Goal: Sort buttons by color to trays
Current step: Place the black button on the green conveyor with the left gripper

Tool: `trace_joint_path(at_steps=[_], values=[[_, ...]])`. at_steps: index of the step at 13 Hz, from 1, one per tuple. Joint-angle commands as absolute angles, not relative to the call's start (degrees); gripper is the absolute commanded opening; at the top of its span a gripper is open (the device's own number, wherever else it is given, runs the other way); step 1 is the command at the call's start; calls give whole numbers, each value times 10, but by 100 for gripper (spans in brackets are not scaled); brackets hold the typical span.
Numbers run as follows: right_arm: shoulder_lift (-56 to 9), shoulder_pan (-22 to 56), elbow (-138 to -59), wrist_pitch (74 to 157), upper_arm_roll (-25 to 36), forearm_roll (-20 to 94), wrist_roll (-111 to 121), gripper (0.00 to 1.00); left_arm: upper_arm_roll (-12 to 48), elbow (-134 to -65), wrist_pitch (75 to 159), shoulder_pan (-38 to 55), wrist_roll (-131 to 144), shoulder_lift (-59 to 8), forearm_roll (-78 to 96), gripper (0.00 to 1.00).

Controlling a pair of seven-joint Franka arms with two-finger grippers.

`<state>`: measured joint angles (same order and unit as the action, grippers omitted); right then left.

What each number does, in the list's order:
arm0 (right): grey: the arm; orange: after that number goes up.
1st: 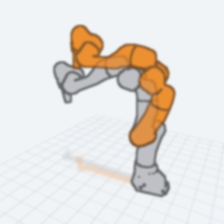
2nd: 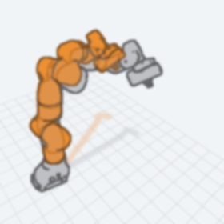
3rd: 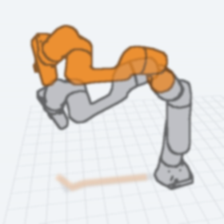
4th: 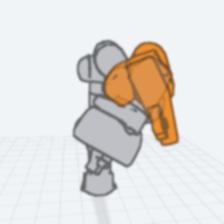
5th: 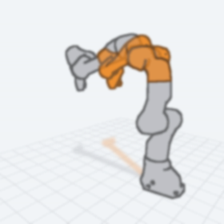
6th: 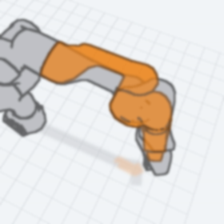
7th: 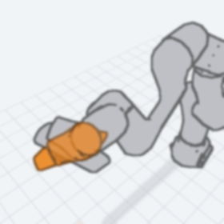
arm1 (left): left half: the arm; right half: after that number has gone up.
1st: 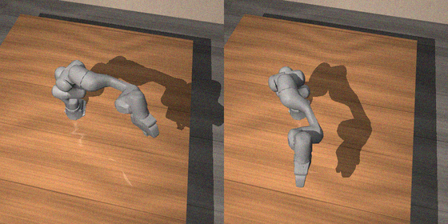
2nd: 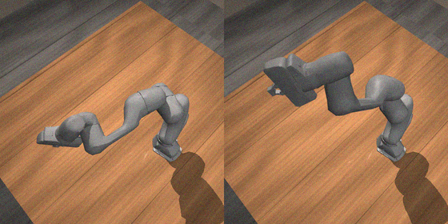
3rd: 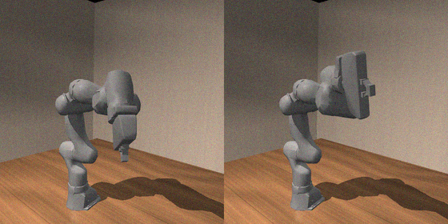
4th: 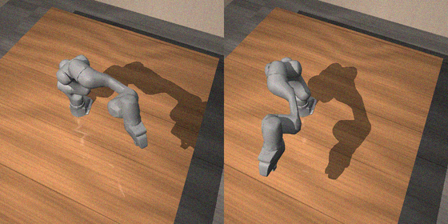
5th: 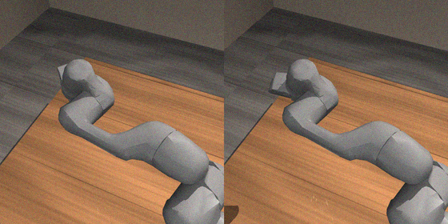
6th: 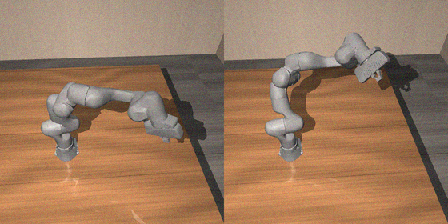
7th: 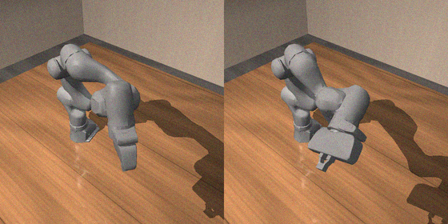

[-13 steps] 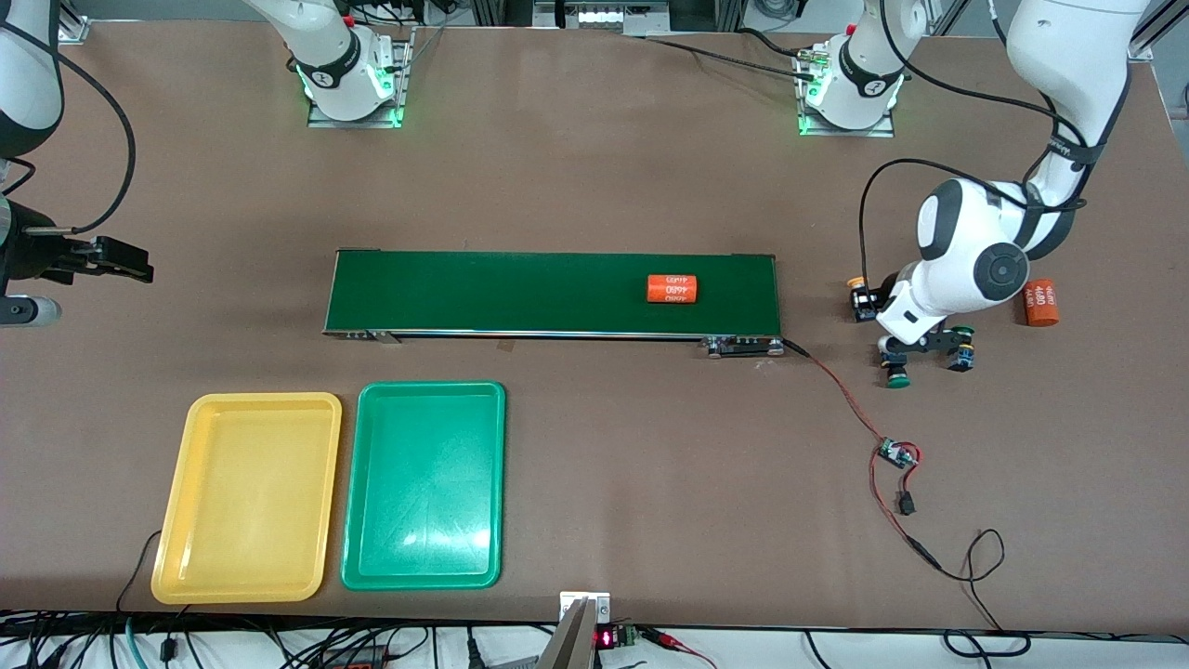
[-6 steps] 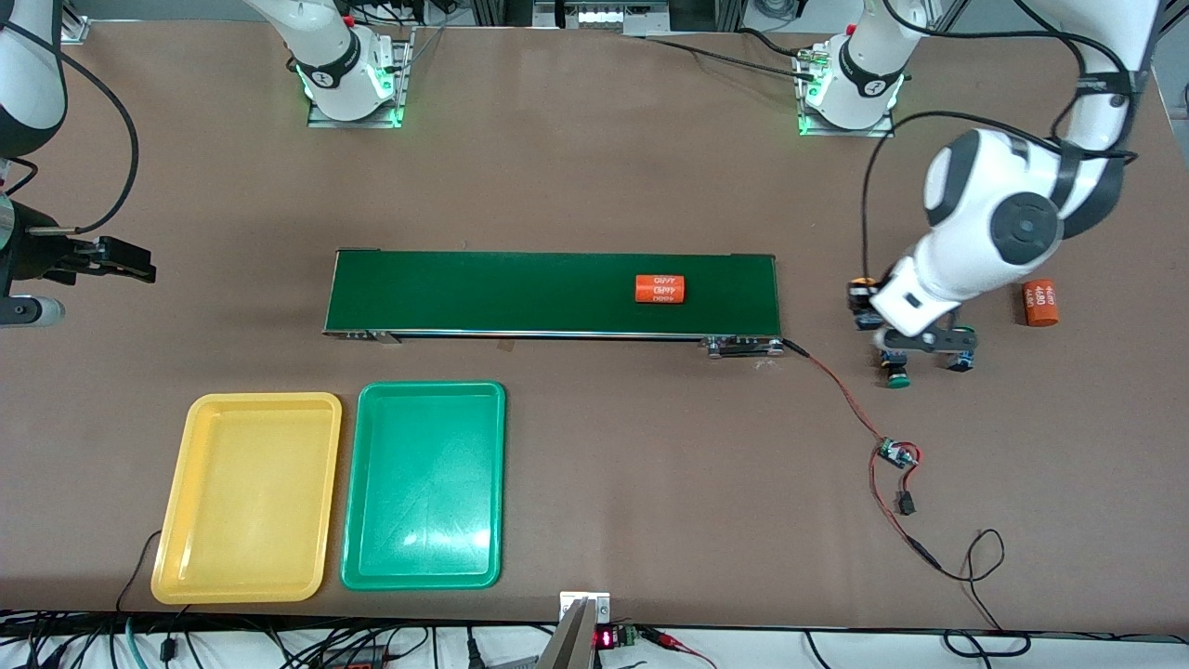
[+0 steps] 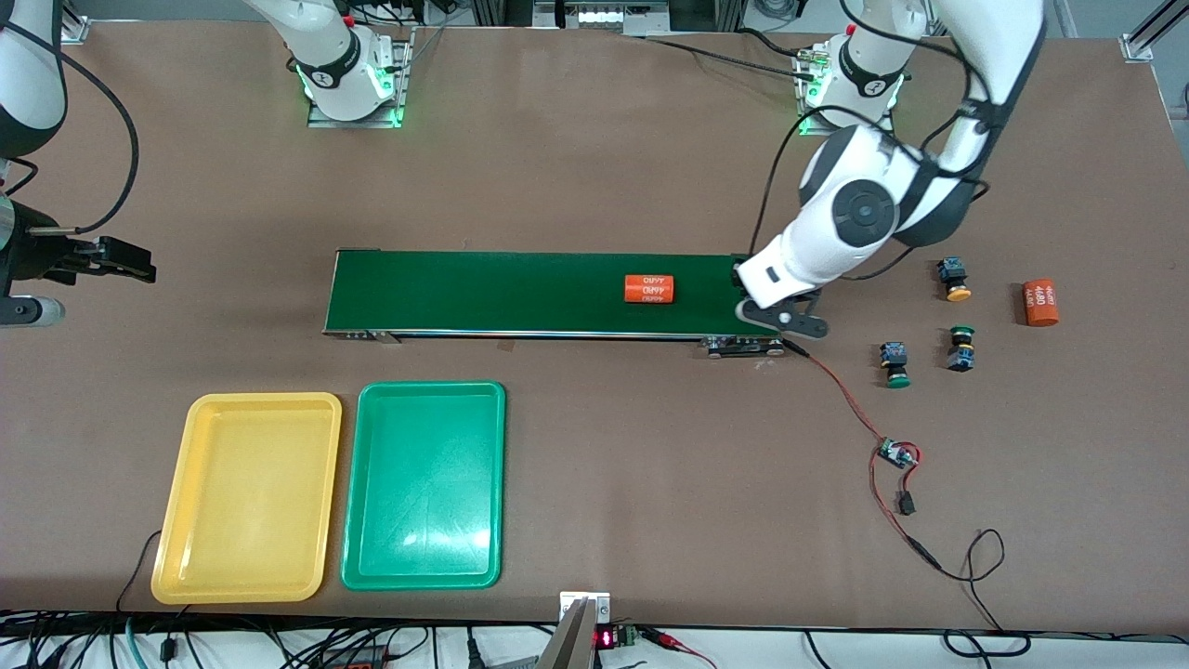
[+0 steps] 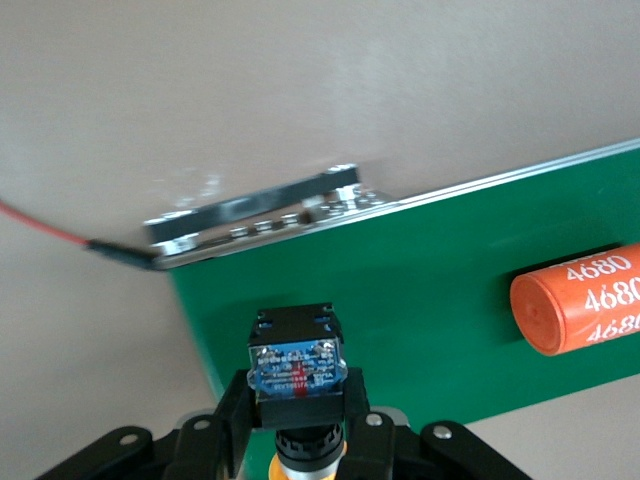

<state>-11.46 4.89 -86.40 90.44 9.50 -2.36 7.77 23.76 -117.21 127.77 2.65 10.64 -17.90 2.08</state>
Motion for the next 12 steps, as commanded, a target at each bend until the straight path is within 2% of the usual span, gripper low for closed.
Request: trace_joint_path(at_steps=[1, 2, 3, 7, 12], values=[[-110, 47, -867, 900, 95, -22, 90, 100, 235, -1169, 1292, 32, 100, -207, 29, 11], [-110, 47, -867, 900, 95, -23, 90, 100, 235, -1171, 1292, 33, 100, -208, 29, 49], [-110, 47, -867, 900, 95, -23, 90, 100, 235, -1173, 1289, 33, 94, -205, 29, 99], [-110, 45, -869, 900, 95, -22, 95, 100, 221, -1165, 1257, 7, 95, -139, 32, 100], [-110, 40, -871, 887, 96, -16, 98, 100, 212, -1175, 1233, -185, 85, -151, 20, 100]])
